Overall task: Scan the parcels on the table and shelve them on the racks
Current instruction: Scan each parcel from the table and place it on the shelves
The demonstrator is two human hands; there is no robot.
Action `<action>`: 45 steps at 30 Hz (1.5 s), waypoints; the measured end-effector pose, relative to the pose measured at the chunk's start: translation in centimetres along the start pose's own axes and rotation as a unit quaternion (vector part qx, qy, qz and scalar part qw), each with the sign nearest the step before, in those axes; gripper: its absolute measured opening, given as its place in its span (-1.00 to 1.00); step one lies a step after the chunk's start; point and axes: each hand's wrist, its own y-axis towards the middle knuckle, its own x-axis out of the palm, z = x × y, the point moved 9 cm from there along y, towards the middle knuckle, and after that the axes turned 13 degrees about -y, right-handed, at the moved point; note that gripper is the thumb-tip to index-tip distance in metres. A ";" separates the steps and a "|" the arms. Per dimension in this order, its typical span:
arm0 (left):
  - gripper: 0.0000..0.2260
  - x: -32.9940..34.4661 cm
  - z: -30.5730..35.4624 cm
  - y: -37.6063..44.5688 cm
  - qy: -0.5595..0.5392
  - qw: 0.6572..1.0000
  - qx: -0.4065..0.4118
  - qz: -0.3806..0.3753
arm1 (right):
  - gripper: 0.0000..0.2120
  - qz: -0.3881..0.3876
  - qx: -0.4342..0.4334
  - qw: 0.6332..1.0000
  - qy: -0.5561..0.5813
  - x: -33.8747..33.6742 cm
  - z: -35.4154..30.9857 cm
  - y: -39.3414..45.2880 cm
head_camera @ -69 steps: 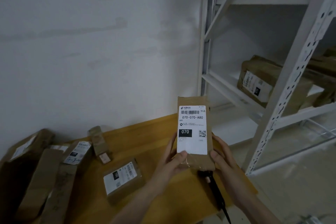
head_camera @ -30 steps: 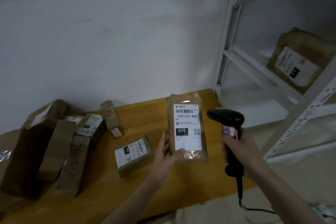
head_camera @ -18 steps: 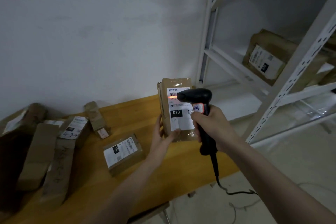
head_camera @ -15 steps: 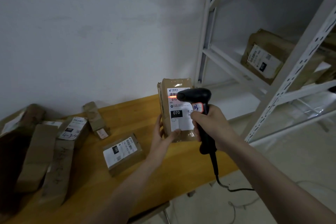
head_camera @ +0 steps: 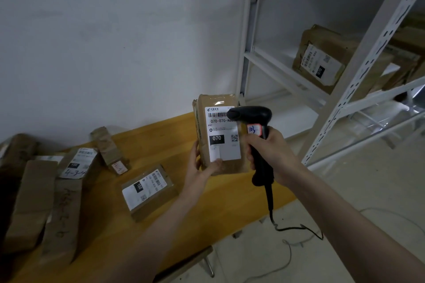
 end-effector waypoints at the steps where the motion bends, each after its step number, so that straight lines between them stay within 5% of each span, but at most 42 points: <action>1: -0.14 -0.2 0.0 0.1 -0.002 1.000 0.000 0.000 | -0.92 0.017 -0.001 1.000 0.000 -0.7 0.7 0.4; 6: -0.22 -2.3 -0.2 0.9 -0.019 1.000 -0.002 0.020 | -0.92 0.080 0.055 0.995 -0.005 -3.3 8.2 4.0; 14: -0.22 -4.5 -1.7 1.1 -0.026 0.999 -0.014 0.025 | -0.83 -0.021 0.169 0.984 -0.049 2.9 22.4 10.3; 21: -0.18 -5.6 -3.3 0.8 -0.029 0.999 -0.032 0.026 | -0.86 -0.020 0.216 0.971 -0.100 6.1 29.7 12.7; 27: -0.24 -4.5 -3.6 0.5 -0.025 0.999 -0.032 0.012 | -0.65 -0.001 0.202 0.969 -0.144 6.2 31.8 13.2; 32: -0.35 -2.3 -2.8 0.4 -0.030 0.999 -0.025 -0.014 | -0.50 0.085 0.135 0.965 -0.210 3.5 26.5 11.8; 34: -0.35 -0.9 -2.1 0.3 -0.030 0.999 -0.020 -0.034 | -0.52 0.135 0.038 0.985 -0.097 1.5 20.6 9.3; 39: -0.37 4.4 0.4 -0.5 -0.016 0.995 0.007 -0.103 | -0.62 0.077 -0.152 0.982 0.075 -2.5 8.1 3.0; 45: -0.36 10.8 2.9 -2.9 0.005 0.987 0.035 -0.159 | -0.51 0.060 -0.180 0.976 0.103 -7.7 4.9 -0.2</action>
